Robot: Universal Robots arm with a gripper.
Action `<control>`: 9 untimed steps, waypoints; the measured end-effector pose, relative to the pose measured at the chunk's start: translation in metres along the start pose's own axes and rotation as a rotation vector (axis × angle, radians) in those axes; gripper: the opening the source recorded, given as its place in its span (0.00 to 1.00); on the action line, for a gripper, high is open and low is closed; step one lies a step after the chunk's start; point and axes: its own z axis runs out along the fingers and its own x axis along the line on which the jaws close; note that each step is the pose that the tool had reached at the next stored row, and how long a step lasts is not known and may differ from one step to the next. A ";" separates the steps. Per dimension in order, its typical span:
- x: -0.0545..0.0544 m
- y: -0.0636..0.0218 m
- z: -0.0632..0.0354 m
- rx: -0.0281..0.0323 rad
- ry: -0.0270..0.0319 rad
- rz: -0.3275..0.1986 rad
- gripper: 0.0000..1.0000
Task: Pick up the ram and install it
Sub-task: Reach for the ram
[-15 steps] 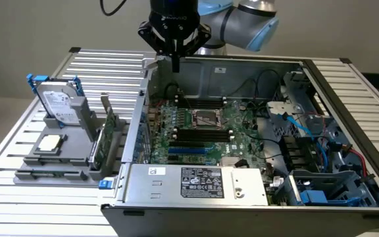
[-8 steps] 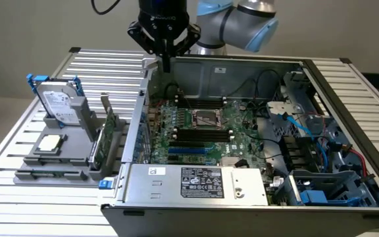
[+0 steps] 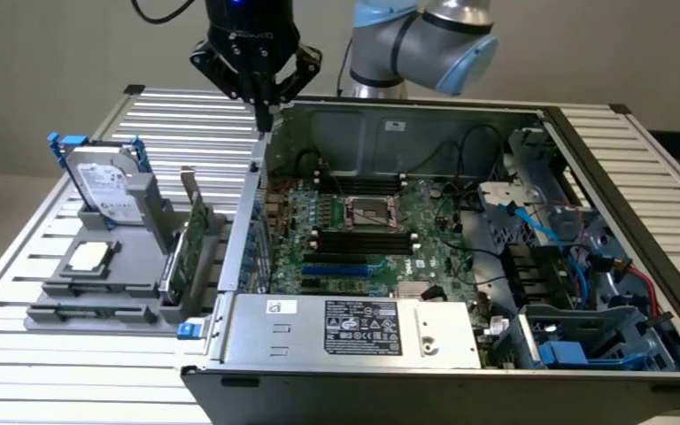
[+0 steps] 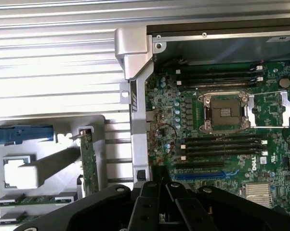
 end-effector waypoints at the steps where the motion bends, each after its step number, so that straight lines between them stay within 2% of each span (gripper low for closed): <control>1: 0.005 -0.0005 0.0001 0.0000 0.0000 0.000 0.11; 9: 0.041 -0.0082 -0.0001 -0.0001 -0.0001 0.000 0.11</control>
